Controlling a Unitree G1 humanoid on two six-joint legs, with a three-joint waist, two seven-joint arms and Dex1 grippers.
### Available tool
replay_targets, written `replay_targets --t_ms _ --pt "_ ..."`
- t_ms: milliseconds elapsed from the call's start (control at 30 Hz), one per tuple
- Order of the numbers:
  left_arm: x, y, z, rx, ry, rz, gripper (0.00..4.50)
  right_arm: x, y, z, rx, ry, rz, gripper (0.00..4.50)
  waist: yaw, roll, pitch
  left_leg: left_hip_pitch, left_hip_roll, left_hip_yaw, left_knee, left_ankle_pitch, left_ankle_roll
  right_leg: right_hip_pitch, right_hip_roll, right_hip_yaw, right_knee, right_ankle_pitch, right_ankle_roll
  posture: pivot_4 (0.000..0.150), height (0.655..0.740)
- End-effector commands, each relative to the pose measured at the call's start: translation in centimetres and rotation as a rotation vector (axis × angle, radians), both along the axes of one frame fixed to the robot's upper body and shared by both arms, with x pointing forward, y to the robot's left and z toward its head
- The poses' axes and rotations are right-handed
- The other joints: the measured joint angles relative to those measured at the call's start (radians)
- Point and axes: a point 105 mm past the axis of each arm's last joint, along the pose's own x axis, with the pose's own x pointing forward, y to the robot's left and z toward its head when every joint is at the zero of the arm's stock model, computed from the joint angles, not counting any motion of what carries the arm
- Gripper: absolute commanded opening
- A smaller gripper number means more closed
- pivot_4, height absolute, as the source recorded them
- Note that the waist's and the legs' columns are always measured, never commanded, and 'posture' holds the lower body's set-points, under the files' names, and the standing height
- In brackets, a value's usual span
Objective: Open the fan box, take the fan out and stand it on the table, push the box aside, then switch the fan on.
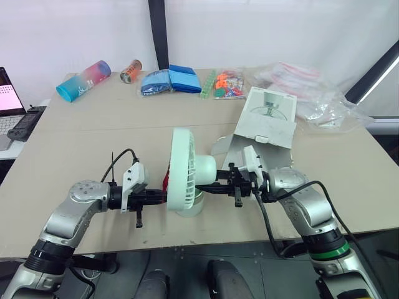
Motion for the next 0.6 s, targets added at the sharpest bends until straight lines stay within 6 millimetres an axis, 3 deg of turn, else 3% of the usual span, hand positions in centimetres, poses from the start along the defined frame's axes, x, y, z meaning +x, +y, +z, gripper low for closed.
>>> replay_targets --t_ms 33,333,600 --pt "0.3 1.2 1.8 -0.033 -0.06 0.043 0.07 -0.1 -0.8 -1.1 -0.043 0.042 -0.016 0.4 0.0 0.0 0.0 0.0 0.0 0.0 0.0 0.0 0.0 0.0 0.0 0.0 0.0 0.0 0.0 0.15 0.74" --pt "-0.3 4.6 3.9 -0.058 -0.092 0.176 0.07 -0.8 -1.5 0.8 0.071 0.034 0.002 0.4 0.0 0.0 0.0 0.0 0.0 0.0 0.0 0.0 0.0 0.0 0.0 0.0 0.0 0.0 0.0 0.15 0.74" --pt "-1.4 5.1 4.3 -0.08 -0.093 0.244 0.07 -0.7 -1.5 2.9 0.119 0.031 0.013 0.4 0.0 0.001 0.002 -0.001 0.0 0.0 -0.001 0.0 0.0 -0.001 0.0 0.0 -0.001 -0.001 0.0 0.15 0.74"
